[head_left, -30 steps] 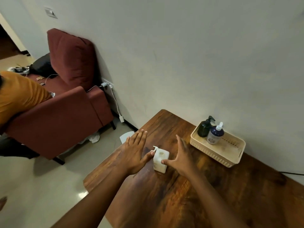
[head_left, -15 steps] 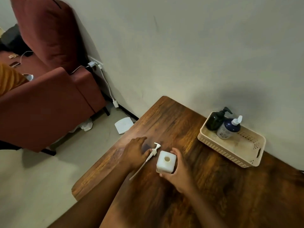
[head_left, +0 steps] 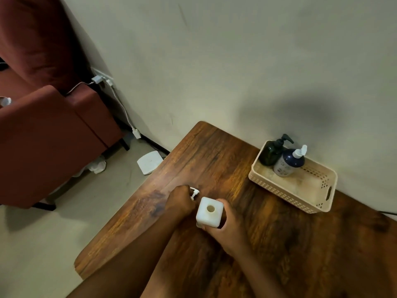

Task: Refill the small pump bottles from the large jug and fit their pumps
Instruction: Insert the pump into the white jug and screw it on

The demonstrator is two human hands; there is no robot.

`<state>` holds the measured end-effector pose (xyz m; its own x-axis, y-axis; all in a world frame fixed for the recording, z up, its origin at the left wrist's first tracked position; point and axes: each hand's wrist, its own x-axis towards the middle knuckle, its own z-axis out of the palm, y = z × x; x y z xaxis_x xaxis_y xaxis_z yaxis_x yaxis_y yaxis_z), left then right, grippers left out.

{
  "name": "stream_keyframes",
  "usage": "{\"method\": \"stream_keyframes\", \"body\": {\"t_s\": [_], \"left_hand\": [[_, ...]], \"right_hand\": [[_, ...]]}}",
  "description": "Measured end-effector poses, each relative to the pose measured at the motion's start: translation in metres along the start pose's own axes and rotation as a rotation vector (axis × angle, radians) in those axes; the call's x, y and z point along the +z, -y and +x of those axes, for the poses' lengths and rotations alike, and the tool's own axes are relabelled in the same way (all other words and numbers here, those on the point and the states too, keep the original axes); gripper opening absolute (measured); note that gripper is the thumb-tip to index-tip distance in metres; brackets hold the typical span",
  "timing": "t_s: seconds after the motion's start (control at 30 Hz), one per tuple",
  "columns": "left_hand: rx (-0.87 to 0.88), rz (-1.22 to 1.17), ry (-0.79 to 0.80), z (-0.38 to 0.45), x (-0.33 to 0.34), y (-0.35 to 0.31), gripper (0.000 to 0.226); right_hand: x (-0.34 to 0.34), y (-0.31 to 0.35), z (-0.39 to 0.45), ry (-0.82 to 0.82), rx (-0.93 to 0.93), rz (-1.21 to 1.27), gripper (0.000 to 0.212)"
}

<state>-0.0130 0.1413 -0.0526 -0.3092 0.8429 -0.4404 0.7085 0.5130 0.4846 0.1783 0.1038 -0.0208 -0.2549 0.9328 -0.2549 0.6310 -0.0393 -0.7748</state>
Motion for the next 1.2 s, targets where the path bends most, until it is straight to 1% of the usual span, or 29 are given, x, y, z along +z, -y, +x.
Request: {"method": "stream_keyframes", "body": {"t_s": [0.1, 0.23, 0.33, 0.4, 0.47, 0.53, 0.67, 0.77, 0.83, 0.9, 1.0, 1.1, 1.2], "left_hand": [[-0.005, 0.041, -0.005, 0.001, 0.003, -0.006, 0.027], [-0.007, 0.076, 0.008, -0.006, 0.003, -0.013, 0.024], [-0.021, 0.019, -0.013, -0.016, -0.002, -0.022, 0.02], [-0.001, -0.051, -0.032, -0.025, -0.01, -0.034, 0.027], [0.068, -0.088, -0.058, -0.036, -0.021, -0.05, 0.033], [0.175, -0.095, -0.089, -0.053, -0.037, -0.074, 0.034], [0.349, -0.219, -0.132, -0.095, -0.077, -0.137, 0.024], [0.477, -0.317, -0.216, -0.133, -0.11, -0.192, 0.014], [0.516, -0.352, -0.268, -0.162, -0.132, -0.231, 0.019], [0.55, -0.425, -0.279, -0.189, -0.152, -0.266, 0.025], [0.629, -0.507, -0.3, -0.226, -0.181, -0.31, 0.024], [0.71, -0.564, -0.322, -0.261, -0.208, -0.347, 0.027], [0.795, -0.615, -0.355, -0.294, -0.227, -0.378, 0.025]], "right_hand": [[-0.014, 0.002, -0.001, -0.022, -0.002, 0.03, 0.074], [-0.039, 0.003, -0.008, -0.049, 0.014, 0.055, 0.082], [-0.065, 0.004, -0.014, -0.085, 0.014, 0.044, 0.084], [-0.085, 0.008, -0.021, -0.122, 0.004, 0.009, 0.086], [-0.105, 0.013, -0.028, -0.157, 0.002, -0.018, 0.089], [-0.129, 0.019, -0.038, -0.192, -0.004, -0.01, 0.094], [-0.179, 0.034, -0.061, -0.263, -0.07, -0.02, 0.094], [-0.217, 0.048, -0.081, -0.329, -0.128, 0.014, 0.093], [-0.244, 0.057, -0.098, -0.365, -0.177, 0.017, 0.094], [-0.268, 0.067, -0.113, -0.388, -0.219, -0.005, 0.09], [-0.294, 0.077, -0.132, -0.442, -0.258, -0.005, 0.082], [-0.314, 0.082, -0.149, -0.474, -0.266, 0.009, 0.082], [-0.329, 0.083, -0.165, -0.495, -0.281, 0.02, 0.081]]}}
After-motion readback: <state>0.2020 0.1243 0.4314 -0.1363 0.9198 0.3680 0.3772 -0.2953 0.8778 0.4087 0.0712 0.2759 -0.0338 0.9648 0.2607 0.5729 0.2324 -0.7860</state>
